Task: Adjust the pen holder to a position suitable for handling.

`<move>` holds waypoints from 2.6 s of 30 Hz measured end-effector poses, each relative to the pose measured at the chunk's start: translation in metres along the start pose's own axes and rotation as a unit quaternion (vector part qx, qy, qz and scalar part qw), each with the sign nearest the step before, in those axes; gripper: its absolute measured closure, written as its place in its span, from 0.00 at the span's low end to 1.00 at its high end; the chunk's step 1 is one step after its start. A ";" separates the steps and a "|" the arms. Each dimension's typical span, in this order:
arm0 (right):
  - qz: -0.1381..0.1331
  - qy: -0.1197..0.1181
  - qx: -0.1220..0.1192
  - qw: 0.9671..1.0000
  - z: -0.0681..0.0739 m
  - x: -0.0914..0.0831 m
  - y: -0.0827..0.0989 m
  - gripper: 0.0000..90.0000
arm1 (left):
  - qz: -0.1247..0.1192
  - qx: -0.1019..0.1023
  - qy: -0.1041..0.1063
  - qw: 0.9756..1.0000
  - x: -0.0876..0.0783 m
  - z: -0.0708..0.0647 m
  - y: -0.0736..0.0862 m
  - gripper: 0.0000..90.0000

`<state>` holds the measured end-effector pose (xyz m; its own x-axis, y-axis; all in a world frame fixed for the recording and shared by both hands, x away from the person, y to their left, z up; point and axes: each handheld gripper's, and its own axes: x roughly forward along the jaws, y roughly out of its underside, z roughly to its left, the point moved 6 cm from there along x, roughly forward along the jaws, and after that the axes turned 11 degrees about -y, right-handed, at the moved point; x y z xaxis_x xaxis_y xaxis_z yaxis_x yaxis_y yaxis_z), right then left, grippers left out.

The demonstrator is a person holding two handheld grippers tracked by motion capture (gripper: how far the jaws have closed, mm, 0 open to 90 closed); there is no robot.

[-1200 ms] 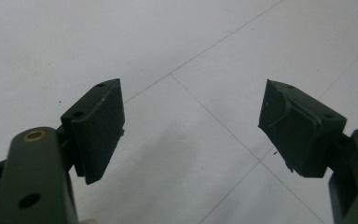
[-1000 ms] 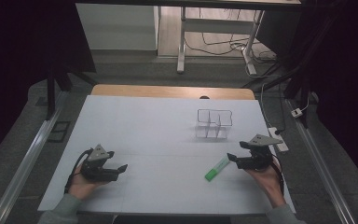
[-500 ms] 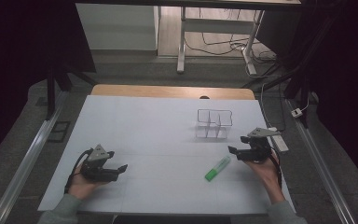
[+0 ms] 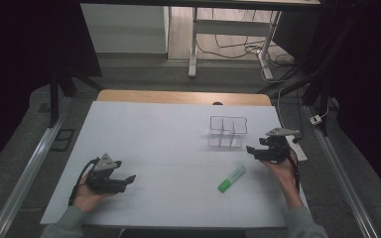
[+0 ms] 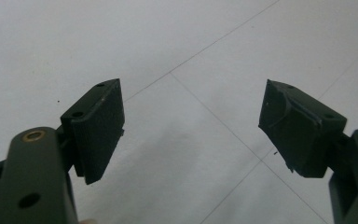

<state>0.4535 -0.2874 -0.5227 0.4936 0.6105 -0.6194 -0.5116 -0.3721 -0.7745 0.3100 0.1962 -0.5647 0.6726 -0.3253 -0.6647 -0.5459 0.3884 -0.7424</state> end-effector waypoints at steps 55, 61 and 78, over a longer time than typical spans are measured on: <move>0.017 -0.022 -0.018 0.999 0.008 0.065 -0.031 1.00 | 0.003 0.008 -0.004 1.000 0.000 -0.002 0.001 0.25; 0.014 -0.030 -0.025 0.999 0.017 0.073 -0.035 1.00 | 0.000 0.003 -0.005 1.000 -0.002 -0.001 0.000 0.25; 0.014 -0.040 -0.033 0.999 0.030 0.090 -0.045 1.00 | 0.003 0.004 -0.003 1.000 0.000 0.000 0.001 0.25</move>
<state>0.4996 -0.1950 -0.5395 0.4203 0.6530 -0.6300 -0.4747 -0.4334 -0.7660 0.3088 0.1964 -0.5656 0.6715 -0.3180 -0.6693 -0.5462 0.3980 -0.7371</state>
